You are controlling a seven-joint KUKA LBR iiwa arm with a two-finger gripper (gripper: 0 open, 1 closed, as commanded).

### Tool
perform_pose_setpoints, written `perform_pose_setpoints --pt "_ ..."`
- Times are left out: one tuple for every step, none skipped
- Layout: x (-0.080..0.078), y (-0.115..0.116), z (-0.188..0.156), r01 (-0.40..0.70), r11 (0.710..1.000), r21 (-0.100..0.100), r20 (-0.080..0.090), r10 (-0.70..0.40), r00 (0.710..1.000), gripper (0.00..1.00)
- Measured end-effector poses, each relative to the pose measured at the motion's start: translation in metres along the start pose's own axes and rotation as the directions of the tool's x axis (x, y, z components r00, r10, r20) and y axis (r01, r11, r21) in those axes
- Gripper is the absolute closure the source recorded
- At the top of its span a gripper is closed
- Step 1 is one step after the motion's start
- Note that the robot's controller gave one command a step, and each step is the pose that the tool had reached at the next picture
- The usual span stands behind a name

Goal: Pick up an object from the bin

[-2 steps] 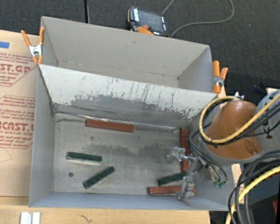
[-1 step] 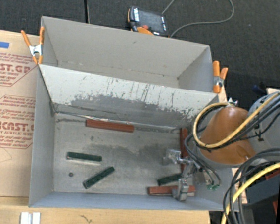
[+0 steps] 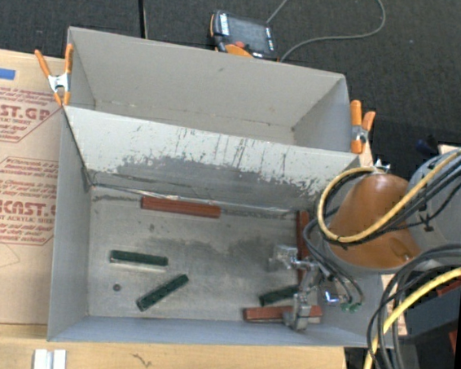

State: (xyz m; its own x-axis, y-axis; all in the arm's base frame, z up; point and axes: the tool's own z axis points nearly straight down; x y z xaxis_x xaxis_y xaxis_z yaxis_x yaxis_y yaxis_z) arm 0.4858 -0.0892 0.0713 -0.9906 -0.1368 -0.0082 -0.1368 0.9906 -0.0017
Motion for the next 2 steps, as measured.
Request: perform_pose_setpoints --pt "0.001 0.0 -0.001 0.001 1.0 -0.001 -0.007 -0.001 1.0 1.0" --pt "-0.001 0.0 -0.072 0.001 1.0 0.0 -0.002 -0.001 1.0 1.0"
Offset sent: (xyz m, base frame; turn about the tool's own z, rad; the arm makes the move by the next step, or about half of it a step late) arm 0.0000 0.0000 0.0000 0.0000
